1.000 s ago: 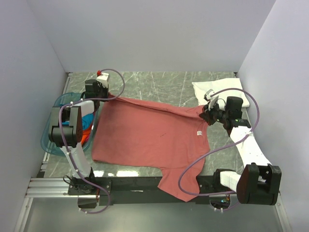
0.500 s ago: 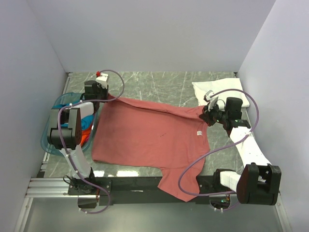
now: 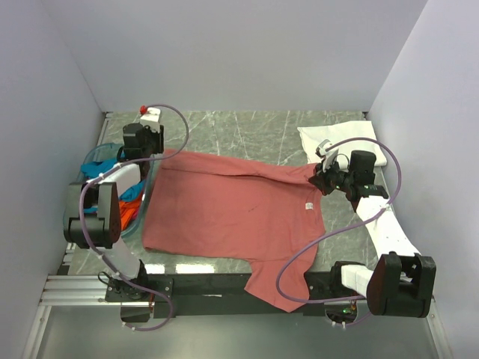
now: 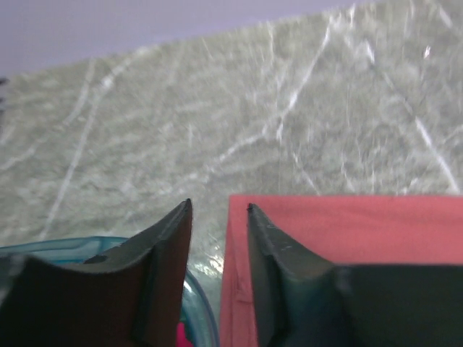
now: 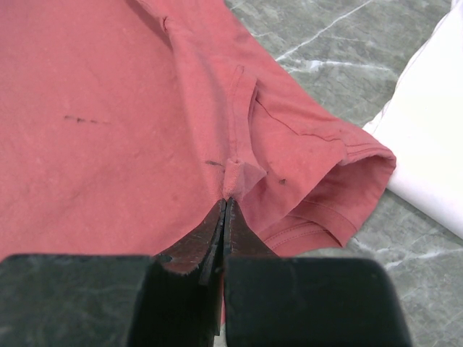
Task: Fold and stack the t-shirts
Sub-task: Fold the tshirt
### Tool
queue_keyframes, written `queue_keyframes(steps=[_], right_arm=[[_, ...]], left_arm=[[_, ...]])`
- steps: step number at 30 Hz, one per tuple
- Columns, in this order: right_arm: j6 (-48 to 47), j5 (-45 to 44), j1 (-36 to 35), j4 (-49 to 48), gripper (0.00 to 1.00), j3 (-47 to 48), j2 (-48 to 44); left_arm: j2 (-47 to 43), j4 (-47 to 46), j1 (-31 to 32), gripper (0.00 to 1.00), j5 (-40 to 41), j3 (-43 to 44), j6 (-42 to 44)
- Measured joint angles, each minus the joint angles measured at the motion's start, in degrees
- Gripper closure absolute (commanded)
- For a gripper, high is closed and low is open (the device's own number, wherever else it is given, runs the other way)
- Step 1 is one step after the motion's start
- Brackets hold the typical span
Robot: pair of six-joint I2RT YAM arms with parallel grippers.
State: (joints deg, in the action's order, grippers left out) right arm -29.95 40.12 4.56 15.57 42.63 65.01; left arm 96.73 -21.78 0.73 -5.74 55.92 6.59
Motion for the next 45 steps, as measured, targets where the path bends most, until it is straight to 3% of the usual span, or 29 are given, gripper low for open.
queue_keyframes(steps=[2,5,9,19,25,34,45], right_arm=[[-0.15,0.02,0.0,0.07,1.0,0.0,0.0],[-0.7,0.04,0.0,0.44,1.0,0.0,0.0],[-2.1,0.07,0.0,1.29,1.0,0.0,0.02],[-7.96,0.5,-0.02,5.77,1.0,0.0,0.04],[-11.69,0.5,-0.02,7.87,1.0,-0.39,0.02],[-14.71,-0.42,-1.49,9.81,1.0,-2.93,0.04],[-14.45,-3.85,-3.89,9.07,1.0,-3.37,1.14]], left_arm=[[-1.55,-0.37,0.0,0.53,1.01,0.0,-0.44],[-3.56,-0.63,0.0,0.4,2.67,0.07,-1.92],[-6.47,0.13,0.0,0.37,4.17,0.42,-5.57],[-17.88,5.55,-0.07,0.36,4.9,1.92,-13.57],[-30.05,7.89,-0.17,0.35,2.78,-1.84,-18.36],[-44.92,14.49,-0.17,0.33,-1.18,-8.15,-19.41],[-54.6,23.58,-0.15,0.32,-5.03,-14.88,-19.39]])
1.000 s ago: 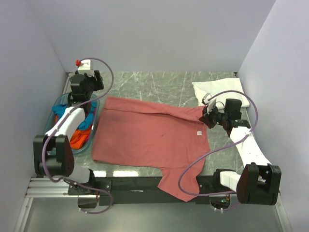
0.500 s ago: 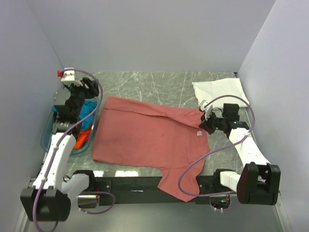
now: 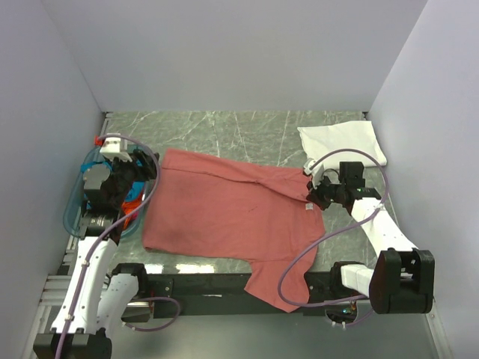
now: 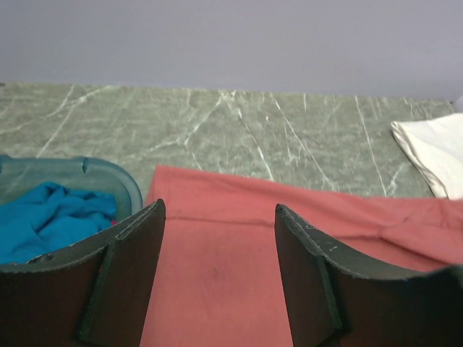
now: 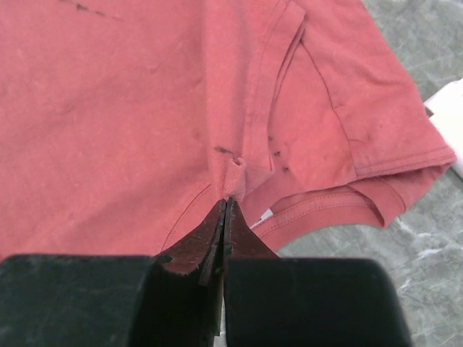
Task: Fold and stack the t-shirts
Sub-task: Fold the tshirt
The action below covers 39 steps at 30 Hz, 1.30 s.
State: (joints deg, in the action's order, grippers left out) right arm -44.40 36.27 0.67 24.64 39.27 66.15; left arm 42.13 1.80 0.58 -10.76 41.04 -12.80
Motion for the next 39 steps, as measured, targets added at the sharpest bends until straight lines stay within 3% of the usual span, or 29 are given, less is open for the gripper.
queue_keyframes(steps=[11,37,39], right_arm=[[-0.2,-2.54,-1.9,-0.04,1.0,-1.4,0.07],[-1.92,-6.93,-7.5,0.59,1.0,-4.11,0.15],[-2.43,-7.21,-7.96,0.76,0.85,-4.17,0.0]], left_arm=[[-7.87,5.14,0.0,0.32,-0.79,-4.46,0.57],[-8.63,6.25,0.04,0.32,-2.86,-5.16,1.11],[-8.7,6.23,0.07,0.32,-2.93,-5.16,1.11]])
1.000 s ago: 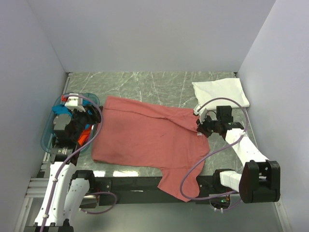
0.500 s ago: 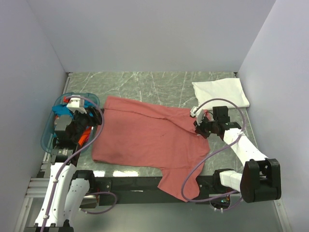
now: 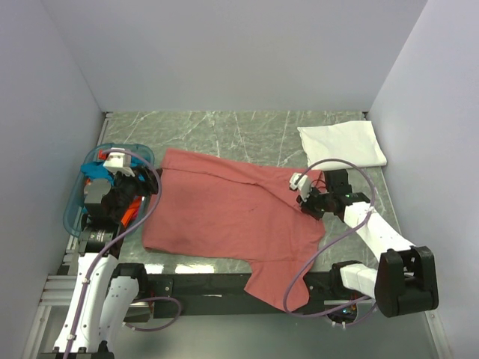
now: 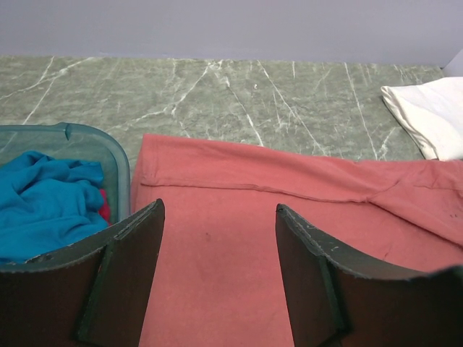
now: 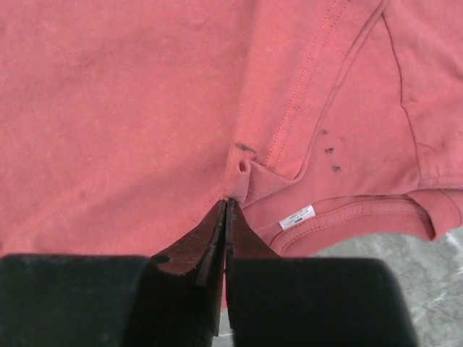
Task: Fold and stack the t-shirts
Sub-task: Fold the tshirt
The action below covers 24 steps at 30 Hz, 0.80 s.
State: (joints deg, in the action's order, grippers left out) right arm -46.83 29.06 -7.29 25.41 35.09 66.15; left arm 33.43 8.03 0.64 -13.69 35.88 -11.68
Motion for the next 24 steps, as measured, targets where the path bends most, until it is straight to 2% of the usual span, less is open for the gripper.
queue_keyframes(steps=[2,4,10,14,18,21,24], right_arm=[[-0.98,-0.31,-0.68,0.79,0.69,-0.15,-0.26],[-2.86,-0.68,-1.99,2.71,0.64,-0.39,-0.55],[-8.37,-0.98,-3.19,11.19,0.61,-0.63,-4.5],[-5.27,-0.44,-0.39,12.07,0.61,2.62,-7.15],[3.37,2.58,0.13,10.73,0.62,13.94,4.66],[10.91,5.27,0.02,9.25,0.63,25.64,19.67],[16.44,6.12,0.04,9.07,0.62,33.07,31.5]], left_arm=[[-0.11,0.0,0.09,0.32,0.0,0.0,0.0],[-0.24,0.02,0.2,0.32,0.0,0.0,0.04],[-0.5,0.02,0.26,0.32,0.02,0.0,0.22],[-1.01,0.0,0.31,0.32,0.0,0.0,0.22],[-1.33,0.04,0.31,0.31,0.02,0.0,0.22],[-1.92,0.04,0.33,0.31,0.02,-0.07,0.22],[-2.6,0.04,0.37,0.31,0.02,-0.07,0.22]])
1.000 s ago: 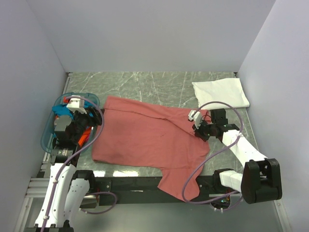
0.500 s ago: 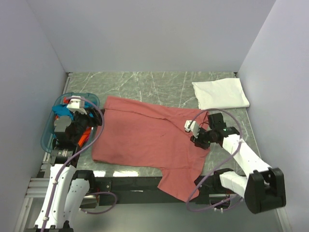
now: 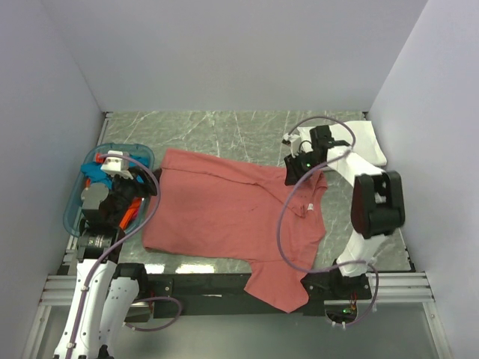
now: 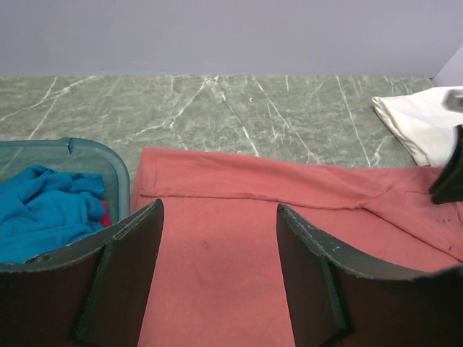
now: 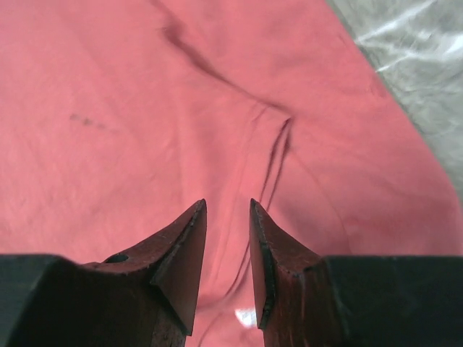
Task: Fold and stack the t-shirts
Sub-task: Fold the tshirt
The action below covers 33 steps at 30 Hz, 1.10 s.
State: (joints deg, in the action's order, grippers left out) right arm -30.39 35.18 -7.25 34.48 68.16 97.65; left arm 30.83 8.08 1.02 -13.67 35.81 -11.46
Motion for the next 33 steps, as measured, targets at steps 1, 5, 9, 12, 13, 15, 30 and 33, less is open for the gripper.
queue_keyframes(steps=[1,5,9,12,13,15,30,33], right_arm=[[1.31,-0.13,0.0,0.37,0.62,1.55,2.73],[4.96,-1.6,0.0,1.46,0.61,4.66,8.92],[6.45,-2.78,0.0,2.54,0.6,5.29,10.32],[6.97,-3.32,0.0,2.75,0.6,5.75,11.37],[7.02,-3.67,0.0,2.69,0.6,5.86,11.89],[7.06,-4.28,0.0,2.78,0.6,5.9,12.68],[6.45,-3.06,0.0,4.26,0.87,6.16,13.75],[6.25,-2.12,0.0,4.9,0.91,6.16,13.11]], left_arm=[[-0.24,-0.04,0.09,0.31,0.0,0.0,0.0],[-0.63,-0.02,0.17,0.3,0.0,0.0,0.0],[-0.74,-0.02,0.2,0.3,-0.02,-0.02,0.0],[-0.72,-0.02,0.2,0.3,-0.02,-0.02,0.0],[-0.74,-0.02,0.2,0.3,-0.02,-0.02,0.0],[-0.74,-0.02,0.2,0.3,-0.02,-0.02,0.0],[-0.72,-0.02,0.2,0.3,-0.02,-0.02,0.0],[-0.72,-0.02,0.2,0.3,0.0,-0.02,0.0]])
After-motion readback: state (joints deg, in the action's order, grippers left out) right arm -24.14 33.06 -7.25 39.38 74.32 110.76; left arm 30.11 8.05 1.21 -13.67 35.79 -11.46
